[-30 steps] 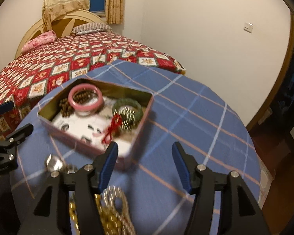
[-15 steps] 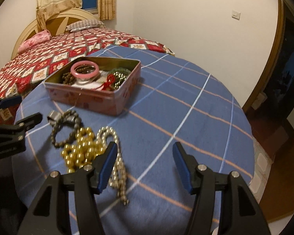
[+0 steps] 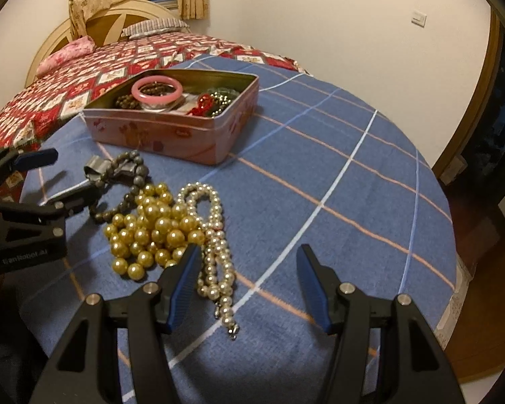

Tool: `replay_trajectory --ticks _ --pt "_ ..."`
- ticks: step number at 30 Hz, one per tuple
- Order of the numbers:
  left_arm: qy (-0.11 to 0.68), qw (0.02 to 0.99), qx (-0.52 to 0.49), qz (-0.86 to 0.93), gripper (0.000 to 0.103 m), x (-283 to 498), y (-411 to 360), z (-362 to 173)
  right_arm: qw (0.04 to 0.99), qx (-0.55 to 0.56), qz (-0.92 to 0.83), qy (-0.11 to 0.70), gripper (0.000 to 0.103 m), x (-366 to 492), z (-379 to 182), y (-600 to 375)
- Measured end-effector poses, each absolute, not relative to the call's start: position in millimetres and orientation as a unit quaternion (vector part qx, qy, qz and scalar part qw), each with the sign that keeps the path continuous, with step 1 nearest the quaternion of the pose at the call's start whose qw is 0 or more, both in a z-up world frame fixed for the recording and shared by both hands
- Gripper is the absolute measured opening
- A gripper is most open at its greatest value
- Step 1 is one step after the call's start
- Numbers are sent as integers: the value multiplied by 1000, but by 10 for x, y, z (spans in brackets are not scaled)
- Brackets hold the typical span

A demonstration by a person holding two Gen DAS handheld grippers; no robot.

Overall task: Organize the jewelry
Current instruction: 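Grasp the dark grey bead bracelet with the left gripper while the right grasps the pearl necklace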

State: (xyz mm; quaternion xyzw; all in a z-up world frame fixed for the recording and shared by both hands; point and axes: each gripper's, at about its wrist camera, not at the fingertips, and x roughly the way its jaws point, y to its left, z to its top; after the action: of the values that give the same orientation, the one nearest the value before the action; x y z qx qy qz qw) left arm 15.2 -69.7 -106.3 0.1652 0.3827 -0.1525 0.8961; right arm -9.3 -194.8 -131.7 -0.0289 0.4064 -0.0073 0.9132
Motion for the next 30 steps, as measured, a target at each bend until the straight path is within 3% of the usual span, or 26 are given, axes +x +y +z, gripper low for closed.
replay_trajectory --ticks 11,13,18,30 --pt "389 894 159 -154 68 214 -713 -1104 911 -5 -30 411 62 -52 -1336 -2123" --pt "390 893 158 -160 55 190 -714 -1096 914 -13 -20 406 62 -70 -1308 -2067" --pt "393 888 156 -179 39 140 -747 -1096 911 -29 -3 412 61 -46 -1346 -1956" --pt "407 887 128 -176 43 224 -696 -1097 909 -10 3 417 54 27 -1371 -2044"
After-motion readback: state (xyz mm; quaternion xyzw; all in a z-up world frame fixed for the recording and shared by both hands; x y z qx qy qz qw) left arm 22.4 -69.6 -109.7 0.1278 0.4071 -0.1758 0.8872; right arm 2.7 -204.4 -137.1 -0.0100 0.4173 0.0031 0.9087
